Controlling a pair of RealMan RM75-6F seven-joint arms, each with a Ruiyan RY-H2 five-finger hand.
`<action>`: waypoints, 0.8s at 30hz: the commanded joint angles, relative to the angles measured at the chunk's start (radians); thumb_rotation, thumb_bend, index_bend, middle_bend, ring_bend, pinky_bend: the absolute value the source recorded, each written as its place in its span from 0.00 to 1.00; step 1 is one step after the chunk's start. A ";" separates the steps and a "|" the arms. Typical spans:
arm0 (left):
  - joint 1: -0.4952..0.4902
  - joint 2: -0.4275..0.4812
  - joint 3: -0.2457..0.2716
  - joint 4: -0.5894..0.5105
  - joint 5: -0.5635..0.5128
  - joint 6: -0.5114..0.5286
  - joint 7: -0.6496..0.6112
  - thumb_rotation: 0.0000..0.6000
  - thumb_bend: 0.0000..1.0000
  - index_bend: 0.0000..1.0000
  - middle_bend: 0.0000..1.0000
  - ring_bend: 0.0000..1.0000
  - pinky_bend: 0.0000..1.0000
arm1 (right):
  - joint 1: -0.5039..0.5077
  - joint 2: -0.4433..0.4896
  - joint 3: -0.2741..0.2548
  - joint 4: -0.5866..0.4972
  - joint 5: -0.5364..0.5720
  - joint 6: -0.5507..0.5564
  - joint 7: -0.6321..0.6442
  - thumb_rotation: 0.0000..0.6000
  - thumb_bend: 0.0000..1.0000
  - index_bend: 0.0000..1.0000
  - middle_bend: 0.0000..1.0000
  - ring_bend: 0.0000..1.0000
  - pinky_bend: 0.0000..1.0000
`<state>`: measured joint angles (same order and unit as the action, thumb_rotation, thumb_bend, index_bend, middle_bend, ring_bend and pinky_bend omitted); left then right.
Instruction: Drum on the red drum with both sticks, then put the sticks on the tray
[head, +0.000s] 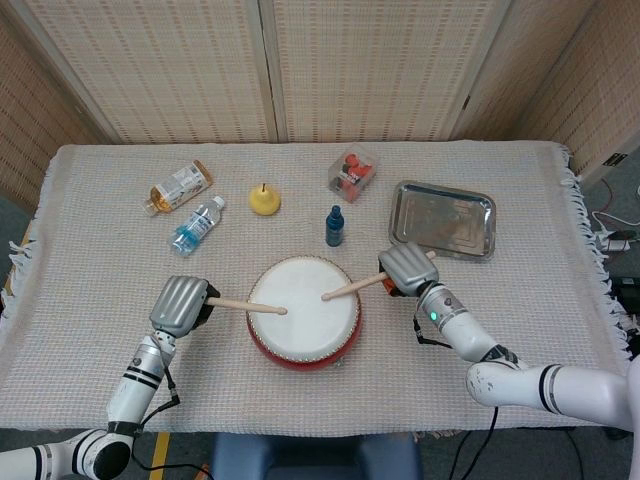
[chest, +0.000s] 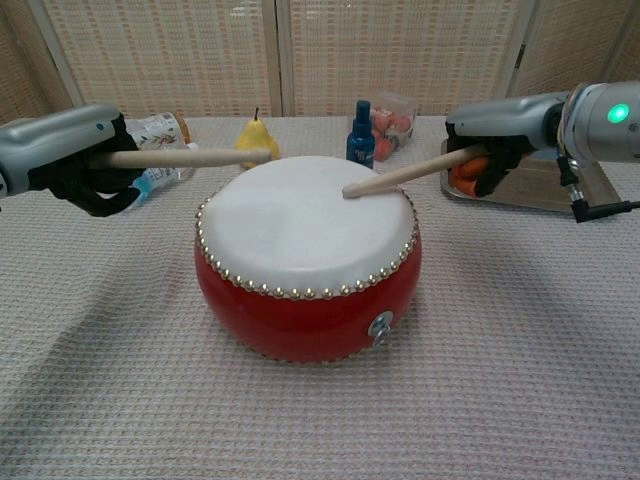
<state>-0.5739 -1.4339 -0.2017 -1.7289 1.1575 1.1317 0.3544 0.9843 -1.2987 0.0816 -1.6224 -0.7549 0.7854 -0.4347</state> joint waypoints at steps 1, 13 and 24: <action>-0.013 -0.022 0.006 0.028 -0.013 -0.014 0.031 1.00 0.81 1.00 1.00 1.00 1.00 | -0.012 0.022 0.044 -0.051 -0.032 0.040 0.054 1.00 0.93 1.00 1.00 1.00 1.00; -0.042 -0.104 0.048 0.121 0.009 0.015 0.160 1.00 0.81 1.00 1.00 1.00 1.00 | -0.038 0.085 0.080 -0.110 -0.103 0.059 0.111 1.00 0.93 1.00 1.00 1.00 1.00; -0.020 -0.019 0.015 0.011 0.031 0.050 0.070 1.00 0.81 1.00 1.00 1.00 1.00 | -0.001 -0.014 0.004 -0.002 0.002 0.007 0.012 1.00 0.93 1.00 1.00 1.00 1.00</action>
<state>-0.5925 -1.4490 -0.1885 -1.7230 1.1894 1.1858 0.4183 0.9829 -1.3137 0.0771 -1.6130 -0.7440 0.7796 -0.4377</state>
